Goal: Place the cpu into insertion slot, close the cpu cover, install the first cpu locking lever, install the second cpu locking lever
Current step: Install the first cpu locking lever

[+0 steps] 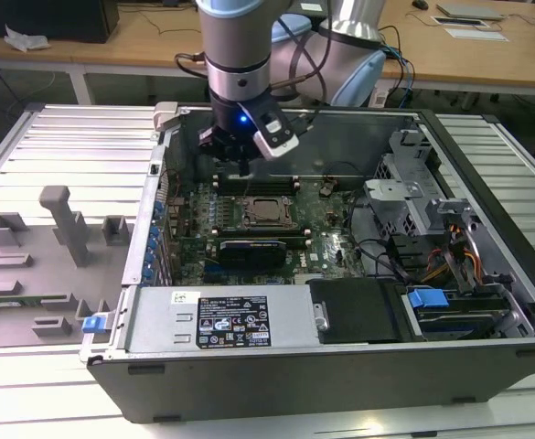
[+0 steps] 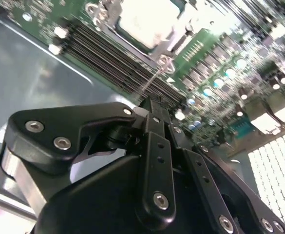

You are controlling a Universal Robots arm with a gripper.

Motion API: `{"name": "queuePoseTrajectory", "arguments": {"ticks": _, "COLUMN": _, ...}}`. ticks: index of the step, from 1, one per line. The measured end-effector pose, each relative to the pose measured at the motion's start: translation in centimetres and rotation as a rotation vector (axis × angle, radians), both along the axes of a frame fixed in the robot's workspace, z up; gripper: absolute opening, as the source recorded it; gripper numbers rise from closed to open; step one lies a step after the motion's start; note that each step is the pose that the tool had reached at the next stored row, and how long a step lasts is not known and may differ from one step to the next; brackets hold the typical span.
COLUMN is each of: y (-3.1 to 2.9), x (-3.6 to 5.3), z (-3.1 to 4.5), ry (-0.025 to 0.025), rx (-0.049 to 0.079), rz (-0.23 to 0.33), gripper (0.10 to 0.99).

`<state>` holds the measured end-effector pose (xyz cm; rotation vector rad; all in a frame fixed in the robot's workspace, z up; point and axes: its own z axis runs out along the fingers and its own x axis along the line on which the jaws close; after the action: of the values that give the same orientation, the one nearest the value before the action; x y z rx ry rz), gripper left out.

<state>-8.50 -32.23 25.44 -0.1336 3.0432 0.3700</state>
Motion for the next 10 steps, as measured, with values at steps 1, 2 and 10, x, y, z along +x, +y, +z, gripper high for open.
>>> {"name": "queuePoseTrajectory", "arguments": {"ticks": 1, "y": 0.0, "x": 0.37, "z": -0.01, "ry": 0.0, "rx": 0.0, "rz": 0.0, "gripper": 0.106}}
{"name": "queuePoseTrajectory", "arguments": {"ticks": 2, "y": 0.0, "x": 0.6, "z": -0.02, "ry": 0.0001, "rx": 0.0, "rz": 0.0, "gripper": 0.106}}
{"name": "queuePoseTrajectory", "arguments": {"ticks": 10, "y": 0.0, "x": 0.83, "z": -0.08, "ry": -0.0285, "rx": -0.026, "rz": -0.001, "gripper": 0.106}}
